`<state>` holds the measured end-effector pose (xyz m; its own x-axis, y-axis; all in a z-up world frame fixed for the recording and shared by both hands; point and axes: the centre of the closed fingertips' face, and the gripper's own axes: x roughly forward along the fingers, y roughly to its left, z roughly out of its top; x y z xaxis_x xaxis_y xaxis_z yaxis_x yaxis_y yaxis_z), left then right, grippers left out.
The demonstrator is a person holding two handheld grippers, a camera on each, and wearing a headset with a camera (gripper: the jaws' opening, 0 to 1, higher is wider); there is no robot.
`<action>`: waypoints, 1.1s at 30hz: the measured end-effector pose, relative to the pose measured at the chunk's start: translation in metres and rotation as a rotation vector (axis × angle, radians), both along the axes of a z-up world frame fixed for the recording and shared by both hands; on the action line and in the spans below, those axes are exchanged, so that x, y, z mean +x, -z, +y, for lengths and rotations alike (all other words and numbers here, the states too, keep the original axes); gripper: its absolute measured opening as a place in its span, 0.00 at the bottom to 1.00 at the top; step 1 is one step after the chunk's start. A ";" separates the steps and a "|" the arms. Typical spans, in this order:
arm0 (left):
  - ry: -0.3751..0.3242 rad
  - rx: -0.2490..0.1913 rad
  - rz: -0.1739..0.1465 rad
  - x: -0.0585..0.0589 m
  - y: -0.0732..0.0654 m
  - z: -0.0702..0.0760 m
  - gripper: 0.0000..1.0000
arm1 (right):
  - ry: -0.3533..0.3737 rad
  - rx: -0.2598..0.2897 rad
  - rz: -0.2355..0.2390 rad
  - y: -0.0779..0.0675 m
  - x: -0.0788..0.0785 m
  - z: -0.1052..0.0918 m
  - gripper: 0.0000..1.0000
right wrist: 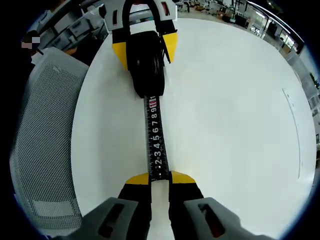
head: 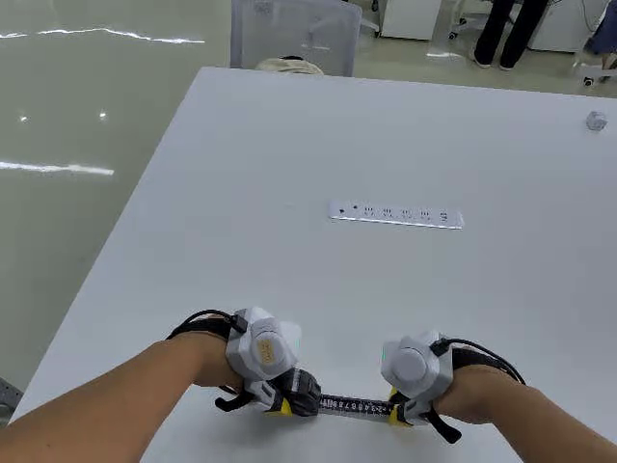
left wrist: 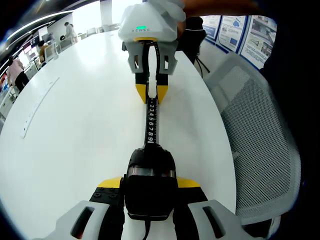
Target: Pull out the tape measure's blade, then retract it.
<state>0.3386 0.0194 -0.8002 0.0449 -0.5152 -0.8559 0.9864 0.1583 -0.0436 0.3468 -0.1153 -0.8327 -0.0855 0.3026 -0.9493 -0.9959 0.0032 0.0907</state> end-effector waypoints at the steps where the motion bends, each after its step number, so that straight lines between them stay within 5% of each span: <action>1: 0.000 0.000 0.000 0.000 0.000 0.000 0.34 | 0.001 0.000 0.000 0.000 0.000 0.000 0.10; 33: -0.010 -0.005 0.001 0.000 -0.001 0.000 0.34 | 0.011 -0.020 -0.004 -0.001 0.002 -0.018 0.10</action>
<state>0.3382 0.0191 -0.7996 0.0493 -0.5189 -0.8534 0.9848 0.1679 -0.0452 0.3484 -0.1331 -0.8322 -0.0783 0.2846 -0.9554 -0.9962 0.0156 0.0863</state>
